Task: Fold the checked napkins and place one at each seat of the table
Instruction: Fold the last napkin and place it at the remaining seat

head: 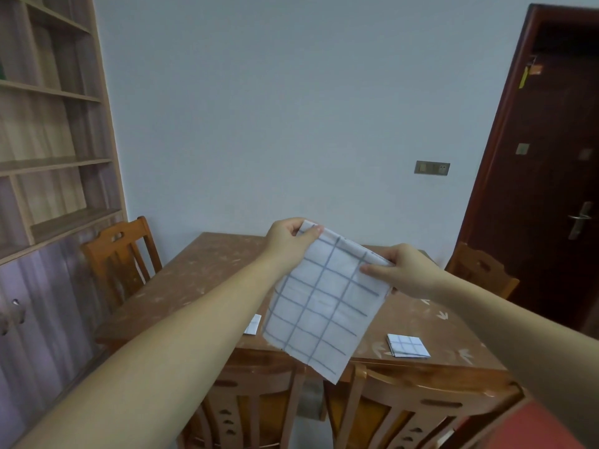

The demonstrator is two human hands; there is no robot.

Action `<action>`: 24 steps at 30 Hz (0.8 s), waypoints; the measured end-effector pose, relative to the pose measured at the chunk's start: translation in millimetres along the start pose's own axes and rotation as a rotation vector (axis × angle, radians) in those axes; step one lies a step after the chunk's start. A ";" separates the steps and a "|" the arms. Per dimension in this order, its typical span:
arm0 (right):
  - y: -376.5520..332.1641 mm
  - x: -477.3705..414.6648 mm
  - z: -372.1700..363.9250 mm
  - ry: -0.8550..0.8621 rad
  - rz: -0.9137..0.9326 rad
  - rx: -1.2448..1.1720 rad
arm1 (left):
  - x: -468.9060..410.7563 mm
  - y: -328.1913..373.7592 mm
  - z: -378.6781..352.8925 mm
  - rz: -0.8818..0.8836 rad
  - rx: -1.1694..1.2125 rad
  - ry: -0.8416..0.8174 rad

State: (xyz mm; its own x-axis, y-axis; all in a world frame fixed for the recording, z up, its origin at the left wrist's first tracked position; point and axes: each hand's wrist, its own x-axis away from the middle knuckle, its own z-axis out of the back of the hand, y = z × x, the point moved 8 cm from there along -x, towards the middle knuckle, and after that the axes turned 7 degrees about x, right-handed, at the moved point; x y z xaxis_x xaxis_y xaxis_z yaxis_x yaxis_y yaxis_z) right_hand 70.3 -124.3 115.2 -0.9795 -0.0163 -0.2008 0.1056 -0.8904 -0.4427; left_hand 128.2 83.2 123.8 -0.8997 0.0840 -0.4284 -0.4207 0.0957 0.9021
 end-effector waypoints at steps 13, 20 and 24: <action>0.7 -5.0 22.8 0.282 0.018 0.007 | -1.8 -8.0 1.4 0.066 0.069 0.033; -64.7 -6.8 7.6 0.312 0.236 -0.008 | 7.0 0.7 -28.9 0.156 0.157 -0.111; -73.2 -4.1 2.6 0.344 0.324 0.010 | 9.6 4.7 -18.6 0.090 0.086 -0.089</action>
State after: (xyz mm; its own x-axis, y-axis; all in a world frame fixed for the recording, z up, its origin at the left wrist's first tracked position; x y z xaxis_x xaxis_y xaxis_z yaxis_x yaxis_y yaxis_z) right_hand 66.1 -60.2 150.7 -0.7827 -0.1439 -0.6056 0.3929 -0.8688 -0.3014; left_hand 115.4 66.0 124.9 -0.9178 0.1833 -0.3522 -0.3237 0.1682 0.9311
